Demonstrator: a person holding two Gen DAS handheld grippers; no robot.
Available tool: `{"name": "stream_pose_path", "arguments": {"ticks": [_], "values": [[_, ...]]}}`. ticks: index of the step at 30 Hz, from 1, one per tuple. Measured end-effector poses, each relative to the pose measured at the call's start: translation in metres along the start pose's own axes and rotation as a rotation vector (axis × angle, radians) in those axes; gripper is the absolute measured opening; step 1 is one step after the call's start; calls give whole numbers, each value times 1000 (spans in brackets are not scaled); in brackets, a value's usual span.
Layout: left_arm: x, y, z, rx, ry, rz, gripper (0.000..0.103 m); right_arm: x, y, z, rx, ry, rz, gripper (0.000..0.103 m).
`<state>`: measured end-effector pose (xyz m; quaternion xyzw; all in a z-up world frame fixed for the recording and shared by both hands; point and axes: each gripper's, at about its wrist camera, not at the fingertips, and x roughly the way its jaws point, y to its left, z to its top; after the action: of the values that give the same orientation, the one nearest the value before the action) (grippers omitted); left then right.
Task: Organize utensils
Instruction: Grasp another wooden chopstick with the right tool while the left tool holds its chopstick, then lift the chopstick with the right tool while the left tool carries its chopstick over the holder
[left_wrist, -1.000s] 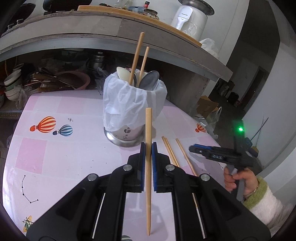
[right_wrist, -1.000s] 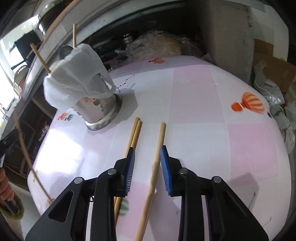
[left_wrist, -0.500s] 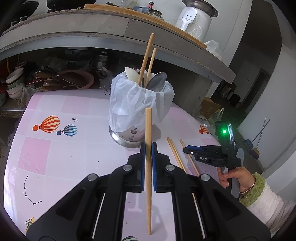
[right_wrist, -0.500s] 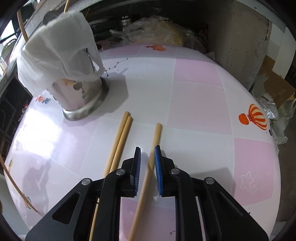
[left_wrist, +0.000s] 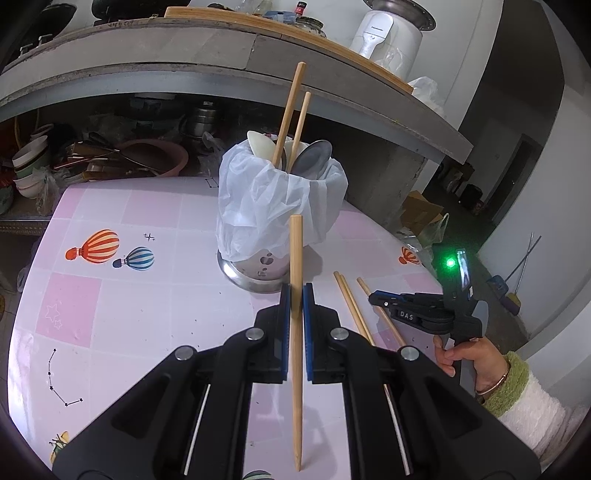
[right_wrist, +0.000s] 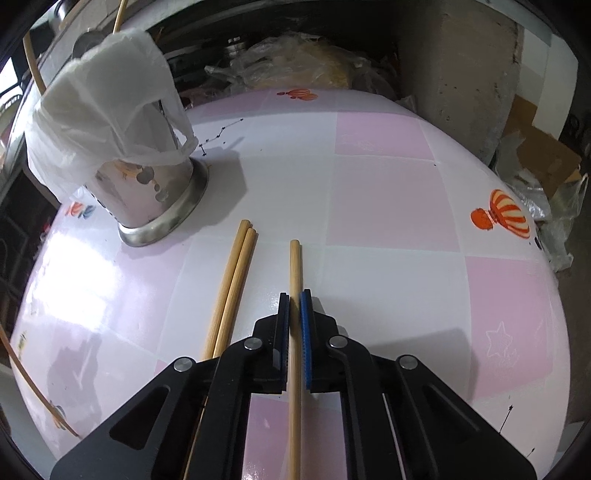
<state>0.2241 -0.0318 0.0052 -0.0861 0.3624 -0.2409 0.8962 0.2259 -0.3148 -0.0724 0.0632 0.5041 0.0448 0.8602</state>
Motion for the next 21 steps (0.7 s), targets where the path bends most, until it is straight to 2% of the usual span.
{"name": "stream_pose_path", "arguments": {"ticks": [6,21], "values": [[1,-2,0,5,0,-1,6,-30,-10,-1,54,-74,43,6],[-17,-10,-6,23,-40,-23,6,-159,-24,-20,109,-333,133,6]]}}
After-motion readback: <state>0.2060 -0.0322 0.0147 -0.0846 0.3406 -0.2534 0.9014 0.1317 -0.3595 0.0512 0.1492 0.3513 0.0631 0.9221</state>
